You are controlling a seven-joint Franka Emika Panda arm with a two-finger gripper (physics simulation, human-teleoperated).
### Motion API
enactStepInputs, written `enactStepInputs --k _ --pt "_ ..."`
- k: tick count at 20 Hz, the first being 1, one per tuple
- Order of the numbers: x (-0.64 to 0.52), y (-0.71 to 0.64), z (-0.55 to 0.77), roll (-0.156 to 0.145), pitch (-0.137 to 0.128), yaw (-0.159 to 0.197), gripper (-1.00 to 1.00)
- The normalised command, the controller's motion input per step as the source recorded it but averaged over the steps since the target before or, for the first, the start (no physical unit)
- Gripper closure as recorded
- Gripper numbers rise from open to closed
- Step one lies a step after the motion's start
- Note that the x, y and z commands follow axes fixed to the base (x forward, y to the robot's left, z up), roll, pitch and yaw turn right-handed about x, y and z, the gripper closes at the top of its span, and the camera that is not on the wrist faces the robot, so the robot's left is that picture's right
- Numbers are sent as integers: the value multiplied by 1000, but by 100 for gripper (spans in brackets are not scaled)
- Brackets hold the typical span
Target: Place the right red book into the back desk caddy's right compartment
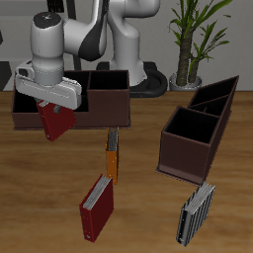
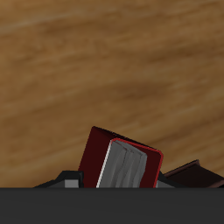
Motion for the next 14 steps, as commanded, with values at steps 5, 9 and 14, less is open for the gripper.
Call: enactStepInputs --k 5,9,14 --pt "-58 558 731 16 -45 51 100" --pt "-146 484 665 -3 -41 -7 100" --pt "-226 363 489 -23 -23 5 100"
